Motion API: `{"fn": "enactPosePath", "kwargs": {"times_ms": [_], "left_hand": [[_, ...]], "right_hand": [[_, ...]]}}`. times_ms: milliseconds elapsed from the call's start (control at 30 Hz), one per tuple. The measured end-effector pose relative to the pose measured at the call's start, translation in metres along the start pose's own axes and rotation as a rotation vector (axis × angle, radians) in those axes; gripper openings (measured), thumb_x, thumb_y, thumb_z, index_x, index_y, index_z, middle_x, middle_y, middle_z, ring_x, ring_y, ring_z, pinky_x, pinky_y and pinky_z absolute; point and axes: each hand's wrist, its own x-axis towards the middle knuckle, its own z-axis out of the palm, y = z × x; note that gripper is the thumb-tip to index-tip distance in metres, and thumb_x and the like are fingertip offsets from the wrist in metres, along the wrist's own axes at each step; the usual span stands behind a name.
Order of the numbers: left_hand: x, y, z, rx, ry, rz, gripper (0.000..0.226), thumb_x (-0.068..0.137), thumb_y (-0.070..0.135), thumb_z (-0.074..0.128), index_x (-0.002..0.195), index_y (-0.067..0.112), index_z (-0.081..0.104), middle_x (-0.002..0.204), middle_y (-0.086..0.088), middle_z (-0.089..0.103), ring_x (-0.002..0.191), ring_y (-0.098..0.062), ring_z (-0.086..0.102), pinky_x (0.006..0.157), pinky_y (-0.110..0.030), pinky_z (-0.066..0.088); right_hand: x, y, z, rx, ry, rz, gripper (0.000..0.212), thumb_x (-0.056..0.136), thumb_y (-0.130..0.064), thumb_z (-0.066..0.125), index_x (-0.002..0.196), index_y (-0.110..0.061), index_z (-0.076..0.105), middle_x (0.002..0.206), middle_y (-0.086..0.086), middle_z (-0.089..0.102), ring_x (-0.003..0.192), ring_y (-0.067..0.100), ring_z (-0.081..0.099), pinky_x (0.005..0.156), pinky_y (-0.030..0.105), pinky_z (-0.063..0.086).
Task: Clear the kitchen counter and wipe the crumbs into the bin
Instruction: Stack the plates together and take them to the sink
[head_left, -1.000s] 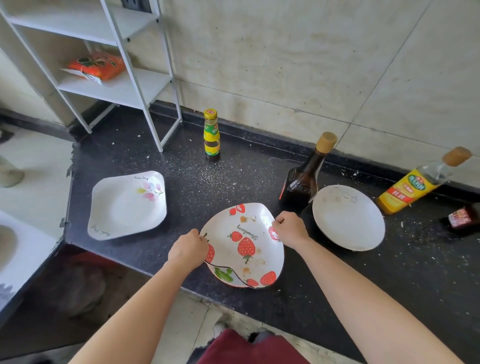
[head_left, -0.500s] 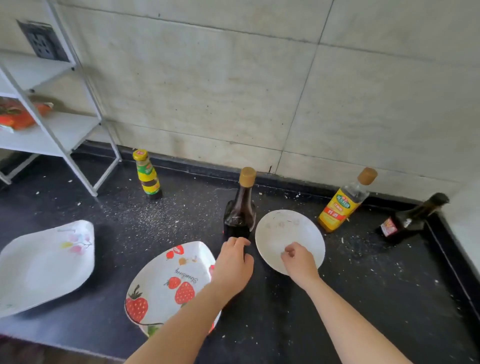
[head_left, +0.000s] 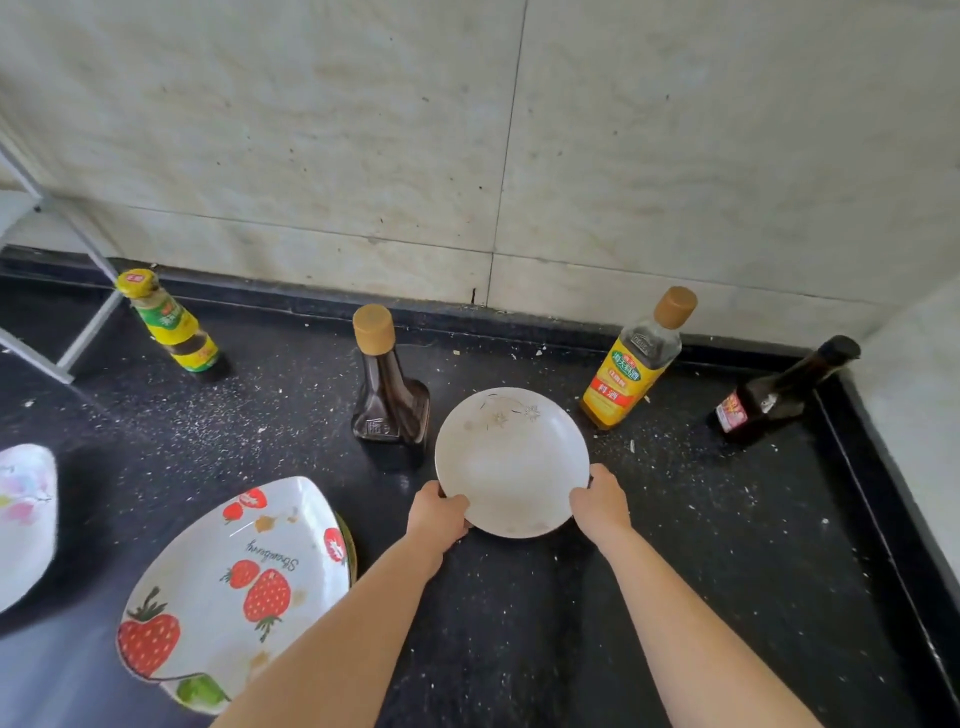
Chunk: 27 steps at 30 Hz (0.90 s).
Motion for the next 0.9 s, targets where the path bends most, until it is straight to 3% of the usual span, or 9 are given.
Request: {"fn": "enactPosePath", "kwargs": {"times_ms": [100,200,333,433,533,700,800,900], "left_hand": [[-0.002,0.005,0.0,-0.084,-0.006,0.004,0.031,0.087,-0.004,0.05,0.116,0.005,0.045,0.103,-0.007,0.054,0.094,-0.024,0.056,0.078,-0.036,0.056],[-0.012,0.011,-0.004,-0.088,-0.016,0.002,0.034,0.083,-0.008,0.051,0.114,0.005,0.045,0.115,-0.013,0.053,0.107,-0.028,0.054,0.085,-0.038,0.055],[-0.039,0.006,-0.034,-0.123,-0.157,0.035,0.03,0.081,-0.004,0.059,0.106,0.007,0.048,0.109,-0.01,0.06,0.096,-0.024,0.063,0.067,-0.027,0.058],[-0.06,-0.007,-0.073,-0.17,-0.217,0.096,0.02,0.076,-0.005,0.059,0.088,0.007,0.048,0.09,-0.011,0.068,0.074,-0.02,0.07,0.06,-0.024,0.056],[-0.078,-0.022,-0.117,-0.239,-0.223,0.101,0.016,0.075,-0.006,0.056,0.081,0.008,0.051,0.076,-0.007,0.068,0.062,-0.018,0.068,0.058,-0.025,0.055],[-0.103,-0.046,-0.187,-0.261,-0.227,0.082,0.025,0.079,-0.003,0.05,0.101,0.009,0.056,0.087,-0.006,0.064,0.063,-0.016,0.062,0.055,-0.022,0.053],[-0.112,-0.058,-0.224,-0.265,-0.193,0.081,0.028,0.081,-0.004,0.047,0.105,0.009,0.054,0.098,-0.01,0.061,0.074,-0.022,0.06,0.061,-0.024,0.054],[-0.114,-0.071,-0.252,-0.224,-0.128,0.076,0.034,0.082,-0.007,0.046,0.11,0.009,0.057,0.106,-0.013,0.065,0.085,-0.026,0.063,0.069,-0.029,0.057]], "right_hand": [[0.004,-0.002,-0.007,0.094,-0.061,0.061,0.034,0.088,0.002,0.041,0.12,-0.01,0.048,0.108,0.005,0.05,0.09,0.021,0.054,0.074,0.035,0.055],[0.005,-0.003,-0.019,0.223,-0.152,0.169,0.029,0.082,0.012,0.046,0.107,-0.002,0.055,0.104,0.011,0.056,0.084,0.022,0.055,0.06,0.03,0.053],[-0.016,0.014,-0.035,0.312,-0.355,0.186,0.019,0.076,0.005,0.055,0.092,-0.005,0.058,0.106,0.017,0.064,0.093,0.029,0.064,0.065,0.034,0.055],[-0.034,0.018,-0.042,0.247,-0.549,0.133,0.022,0.082,-0.014,0.057,0.101,-0.004,0.063,0.085,0.013,0.069,0.079,0.023,0.066,0.07,0.034,0.053],[-0.058,0.001,-0.033,0.141,-0.664,0.021,0.03,0.086,-0.022,0.056,0.106,-0.002,0.066,0.085,0.015,0.069,0.077,0.022,0.066,0.072,0.033,0.051],[-0.1,-0.046,0.0,0.065,-0.796,-0.162,0.039,0.074,-0.026,0.061,0.105,-0.004,0.067,0.085,0.015,0.068,0.072,0.02,0.064,0.068,0.028,0.051],[-0.122,-0.073,0.026,-0.103,-0.841,-0.248,0.022,0.086,-0.019,0.059,0.099,-0.006,0.07,0.079,0.01,0.07,0.069,0.017,0.065,0.067,0.026,0.051],[-0.139,-0.091,0.061,-0.301,-0.769,-0.334,0.015,0.087,-0.016,0.057,0.092,-0.009,0.069,0.074,0.005,0.071,0.068,0.014,0.065,0.065,0.024,0.05]]}}
